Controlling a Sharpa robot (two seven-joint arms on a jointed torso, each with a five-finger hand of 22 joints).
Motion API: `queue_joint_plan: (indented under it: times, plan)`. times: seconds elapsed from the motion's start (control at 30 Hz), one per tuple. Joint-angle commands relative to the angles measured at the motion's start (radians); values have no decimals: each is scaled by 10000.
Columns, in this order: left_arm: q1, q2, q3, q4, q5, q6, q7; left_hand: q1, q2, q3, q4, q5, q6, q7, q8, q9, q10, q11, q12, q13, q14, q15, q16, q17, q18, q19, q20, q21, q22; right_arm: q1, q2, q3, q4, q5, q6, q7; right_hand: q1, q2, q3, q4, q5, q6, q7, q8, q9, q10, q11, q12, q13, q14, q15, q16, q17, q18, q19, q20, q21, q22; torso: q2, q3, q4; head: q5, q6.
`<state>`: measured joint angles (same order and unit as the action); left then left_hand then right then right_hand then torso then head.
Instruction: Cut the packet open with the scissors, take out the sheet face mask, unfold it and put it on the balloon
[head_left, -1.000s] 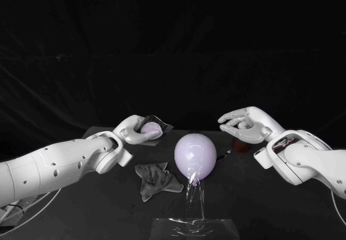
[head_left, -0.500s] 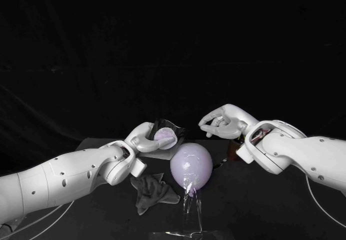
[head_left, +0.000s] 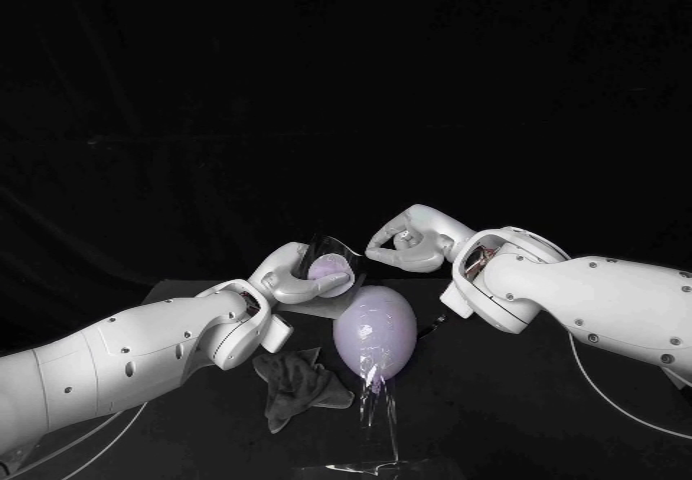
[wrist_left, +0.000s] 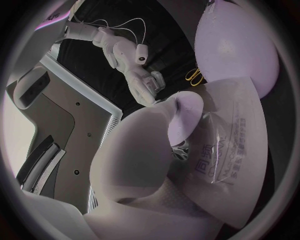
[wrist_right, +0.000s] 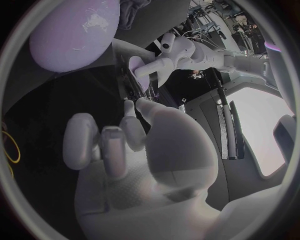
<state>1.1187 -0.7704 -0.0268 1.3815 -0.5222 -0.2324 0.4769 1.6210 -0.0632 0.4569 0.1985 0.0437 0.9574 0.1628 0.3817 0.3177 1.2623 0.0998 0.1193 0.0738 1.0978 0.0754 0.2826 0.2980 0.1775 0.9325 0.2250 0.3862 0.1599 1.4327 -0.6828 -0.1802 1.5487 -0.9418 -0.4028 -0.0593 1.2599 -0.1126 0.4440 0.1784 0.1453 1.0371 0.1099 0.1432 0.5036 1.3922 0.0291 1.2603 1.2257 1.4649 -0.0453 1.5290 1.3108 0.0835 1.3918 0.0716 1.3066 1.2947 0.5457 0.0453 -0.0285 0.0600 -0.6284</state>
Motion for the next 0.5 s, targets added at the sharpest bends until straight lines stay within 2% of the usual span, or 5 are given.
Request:
queue_joint_plan:
  times: [0.03, 0.17, 0.3, 0.5]
  plan:
    - [30, 62, 18, -27, -662, -76, 181, -32, 63, -24, -59, 42, 20, -33, -24, 484, 99, -7, 67, -11, 3, -19, 58, 8, -21, -23, -44, 33, 8, 23, 112, 8, -73, -352, 162, -169, -97, 19, 2, 71, -97, 1, 11, 51, 23, 202, 1, 302, 361, 808, 75, 66, 1230, -121, 89, -13, 58, 73, 1, -1, -5, -64, -21]
    - [41, 84, 18, -56, -876, -142, 173, -38, 68, -22, -73, 42, 22, -34, -31, 482, 97, -7, 66, -14, -3, -19, 63, 17, -25, -40, -48, 59, 26, 41, 174, 18, -121, -403, 76, -135, -189, 105, -9, 170, -141, 12, 9, 84, 46, 424, 5, 773, 897, 836, 81, 115, 1391, -138, 132, -6, 122, 162, 14, 0, 10, -75, -26]
    - [57, 102, 18, -151, -1246, -251, 172, -50, 80, -18, -103, 42, 28, -36, -45, 478, 95, -7, 64, -21, -16, -19, 74, 34, -34, -76, -58, 111, 63, 86, 155, 66, -141, -391, 9, -87, -301, 169, -39, 289, -208, 27, 3, 114, 64, 569, 6, 1067, 1234, 874, 84, 174, 1606, -167, 205, -3, 232, 291, 9, 1, -7, -47, -28]
    - [69, 133, 18, -285, -1498, -338, 190, -66, 91, -14, -137, 42, 37, -37, -61, 473, 95, -8, 63, -28, -30, -20, 88, 55, -44, -121, -68, 176, 108, 145, 181, 109, -220, -375, 214, -122, -339, 159, -85, 333, -386, 24, -2, 134, 78, 697, 6, 1317, 1522, 906, 85, 223, 1783, -185, 253, -2, 304, 381, -6, 3, -17, -41, -32]
